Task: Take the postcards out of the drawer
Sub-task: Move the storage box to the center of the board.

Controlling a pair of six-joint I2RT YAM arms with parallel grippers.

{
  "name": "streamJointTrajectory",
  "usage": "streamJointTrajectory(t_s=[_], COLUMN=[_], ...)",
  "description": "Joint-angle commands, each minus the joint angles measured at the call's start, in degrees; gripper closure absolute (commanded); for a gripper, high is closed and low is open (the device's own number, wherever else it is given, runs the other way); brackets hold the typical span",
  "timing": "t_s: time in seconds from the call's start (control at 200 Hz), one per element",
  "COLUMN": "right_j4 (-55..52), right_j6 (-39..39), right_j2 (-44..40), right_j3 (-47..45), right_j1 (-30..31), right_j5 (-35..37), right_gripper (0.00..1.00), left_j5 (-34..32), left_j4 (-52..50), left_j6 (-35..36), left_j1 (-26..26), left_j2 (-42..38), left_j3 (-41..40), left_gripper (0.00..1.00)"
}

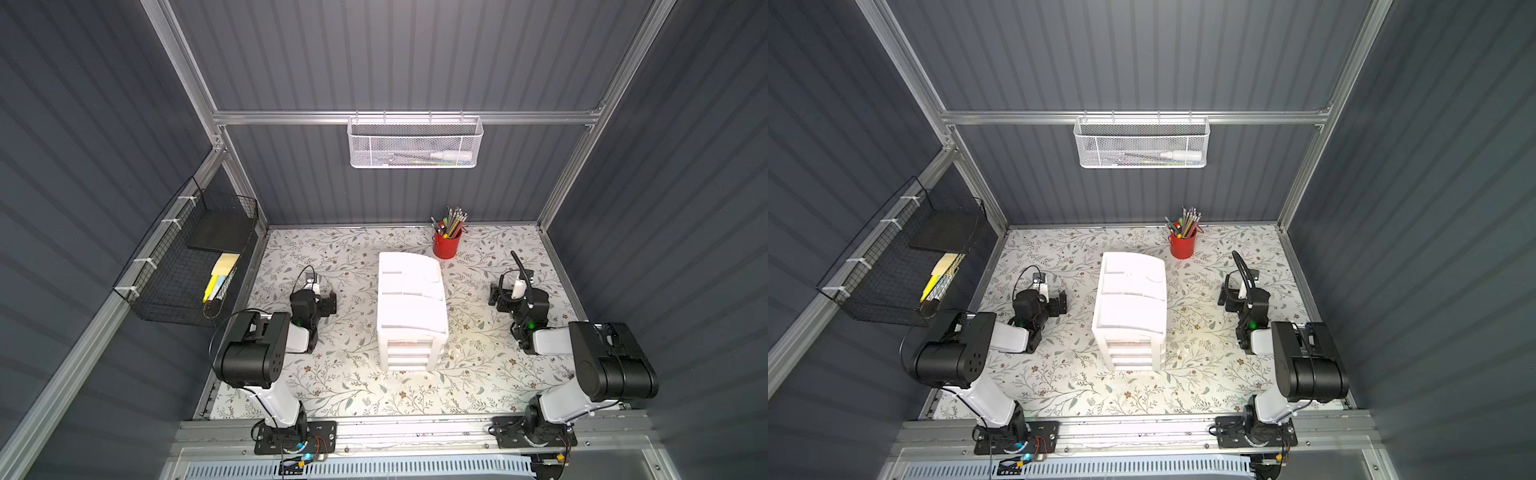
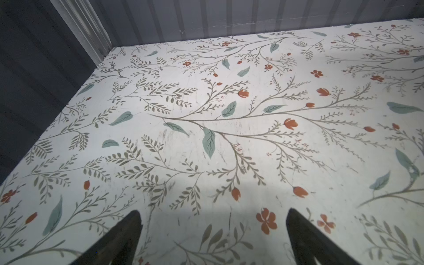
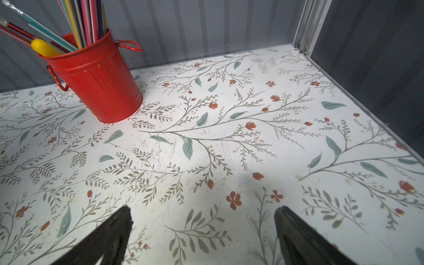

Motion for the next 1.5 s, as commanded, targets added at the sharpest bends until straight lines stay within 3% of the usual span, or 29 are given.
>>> streamJointTrajectory(t_s=[0.0, 1.156, 1.386, 1.496], right_j4=[-0.13, 0.13, -3.67, -12.84], right_j6=[-0.54, -0.43, 1.59, 2.24], right_j2=[-0.61, -0.52, -2.69, -5.81], right_j3=[0.87, 0.82, 2.33, 5.23], right_j1=[0.15, 0.16, 0.2, 0.14], right_j5=[0.16, 0.34, 6.42, 8.47], right_gripper=[0.01, 0.01, 0.01, 0.01], left_j5=[-0.5, -3.38, -9.94, -12.56], left_j4=[-0.71, -0.72, -11.79, -15.21], left_j6=[-0.54, -1.69, -1.08, -1.05], left_j1=[0.38, 0.33, -2.32, -3.85], left_j2=[-0.24, -0.48, -8.24, -12.9], left_j3=[1.03, 1.17, 4.07, 4.81], left_gripper=[0.0, 0.01, 0.01, 0.01])
